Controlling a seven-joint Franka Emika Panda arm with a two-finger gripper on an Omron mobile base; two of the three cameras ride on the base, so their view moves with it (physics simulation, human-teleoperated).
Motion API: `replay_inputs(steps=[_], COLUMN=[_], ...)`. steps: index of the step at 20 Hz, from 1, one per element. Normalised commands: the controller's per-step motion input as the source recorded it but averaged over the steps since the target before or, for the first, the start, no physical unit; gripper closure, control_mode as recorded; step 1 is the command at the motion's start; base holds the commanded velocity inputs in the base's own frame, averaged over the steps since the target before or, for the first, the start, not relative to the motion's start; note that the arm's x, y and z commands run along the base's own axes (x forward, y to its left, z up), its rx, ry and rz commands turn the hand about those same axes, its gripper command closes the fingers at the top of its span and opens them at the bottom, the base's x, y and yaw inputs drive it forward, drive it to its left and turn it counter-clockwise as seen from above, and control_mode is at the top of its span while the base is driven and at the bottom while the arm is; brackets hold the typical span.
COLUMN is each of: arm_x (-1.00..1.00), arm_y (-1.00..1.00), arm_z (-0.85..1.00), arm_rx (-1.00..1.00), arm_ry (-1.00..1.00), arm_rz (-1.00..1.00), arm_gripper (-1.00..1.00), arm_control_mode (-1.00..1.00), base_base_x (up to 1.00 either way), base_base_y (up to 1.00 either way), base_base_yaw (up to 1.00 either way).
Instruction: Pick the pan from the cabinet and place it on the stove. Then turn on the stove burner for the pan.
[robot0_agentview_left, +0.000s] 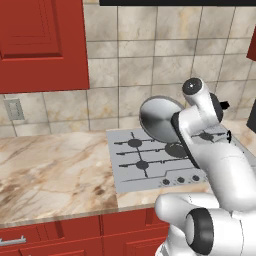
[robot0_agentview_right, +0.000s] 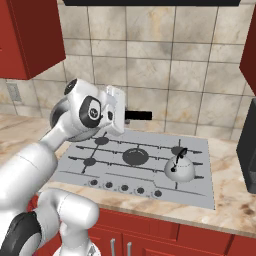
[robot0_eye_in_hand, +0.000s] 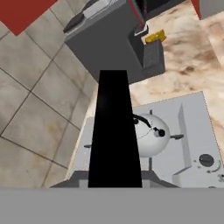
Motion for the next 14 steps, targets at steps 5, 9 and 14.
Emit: replay_inputs(steps=[5, 9, 14], arm_x=[0.45, 0.3, 0.19], arm_y=[0.01, 0.04, 0.08], arm_z=[-0.35, -0.37, -0.33], arm_rx=[-0.02, -0.07, -0.12], arm_ry=[0.16, 0.1, 0.08], arm_rz=[0.0, 0.0, -0.01], arm_gripper=[1.0, 1.0, 1.0], arm_control_mode=[-1.0, -1.0, -1.0], base_base_x=[0.0, 0.0, 0.0], base_base_y=[0.0, 0.0, 0.0], base_base_yaw=[0.0, 0.0, 0.0])
